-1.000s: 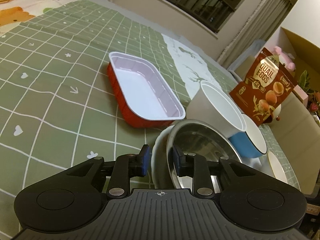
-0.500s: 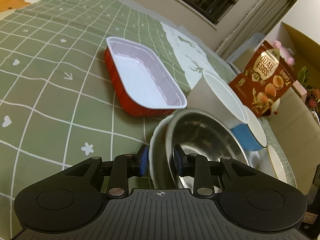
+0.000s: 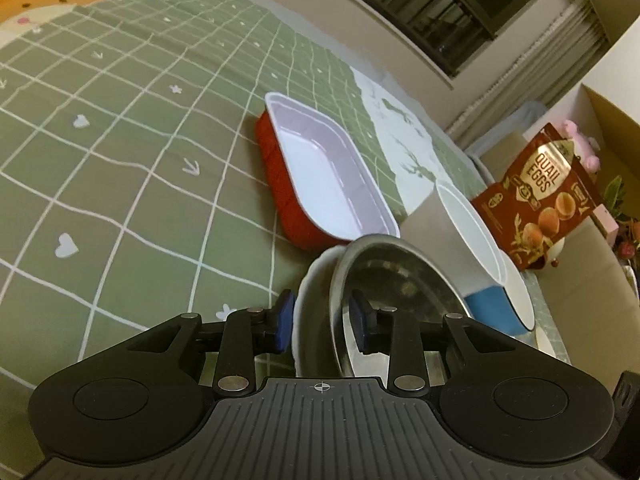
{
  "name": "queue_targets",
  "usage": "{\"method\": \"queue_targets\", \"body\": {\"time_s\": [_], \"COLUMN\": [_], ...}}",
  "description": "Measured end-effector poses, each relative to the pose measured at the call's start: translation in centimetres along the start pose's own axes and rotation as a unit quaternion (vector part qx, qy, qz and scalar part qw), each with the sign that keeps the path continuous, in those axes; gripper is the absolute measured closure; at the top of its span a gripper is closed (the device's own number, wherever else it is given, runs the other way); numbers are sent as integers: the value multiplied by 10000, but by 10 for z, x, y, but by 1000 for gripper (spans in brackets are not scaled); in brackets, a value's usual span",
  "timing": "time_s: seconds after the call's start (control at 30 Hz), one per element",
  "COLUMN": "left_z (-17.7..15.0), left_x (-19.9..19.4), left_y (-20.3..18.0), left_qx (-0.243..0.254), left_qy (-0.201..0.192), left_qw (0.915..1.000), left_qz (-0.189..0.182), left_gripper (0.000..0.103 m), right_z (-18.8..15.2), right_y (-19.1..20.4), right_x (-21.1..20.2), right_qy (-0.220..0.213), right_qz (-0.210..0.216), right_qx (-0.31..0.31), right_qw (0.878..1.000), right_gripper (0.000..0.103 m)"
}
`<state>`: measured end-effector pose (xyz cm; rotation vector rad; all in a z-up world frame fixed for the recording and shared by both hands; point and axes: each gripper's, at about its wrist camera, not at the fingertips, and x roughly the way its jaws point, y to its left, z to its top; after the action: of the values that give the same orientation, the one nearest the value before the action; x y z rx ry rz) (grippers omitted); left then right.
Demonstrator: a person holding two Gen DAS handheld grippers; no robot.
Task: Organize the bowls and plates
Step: 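Lower the steel bowl onto the floral plate and open both grippers, then move both grippers to the yellow-rimmed cream bowl and grip its rim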
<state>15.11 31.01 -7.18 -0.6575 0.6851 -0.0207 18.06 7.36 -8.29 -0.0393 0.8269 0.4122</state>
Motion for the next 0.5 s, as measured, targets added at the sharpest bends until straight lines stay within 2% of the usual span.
{"method": "queue_targets", "body": {"time_s": [0.13, 0.23, 0.33, 0.4, 0.5], "left_z": [3, 4, -6, -16, -34], "left_x": [-15, -41, -66, -75, -77], "left_y": [-9, -24, -42, -56, -85], "left_qx": [4, 35, 33, 70, 140], "left_qy": [-399, -912, -1364, -1462, -1352], "left_qw": [9990, 9946, 9891, 9879, 9901], "left_qz": [183, 494, 552, 510, 353], "left_gripper": [70, 70, 70, 70, 70], "right_z": [1, 1, 2, 1, -2], "right_y": [-1, -6, -18, -28, -46], "right_x": [-4, -19, -40, -54, -77], "right_qy": [-143, -393, -654, -820, -1031], "right_qz": [-73, -152, -104, -90, -100], "right_qx": [-136, -169, -115, -59, -10], "right_qw": [9998, 9990, 9977, 9966, 9946], "right_gripper": [20, 20, 20, 20, 20]}}
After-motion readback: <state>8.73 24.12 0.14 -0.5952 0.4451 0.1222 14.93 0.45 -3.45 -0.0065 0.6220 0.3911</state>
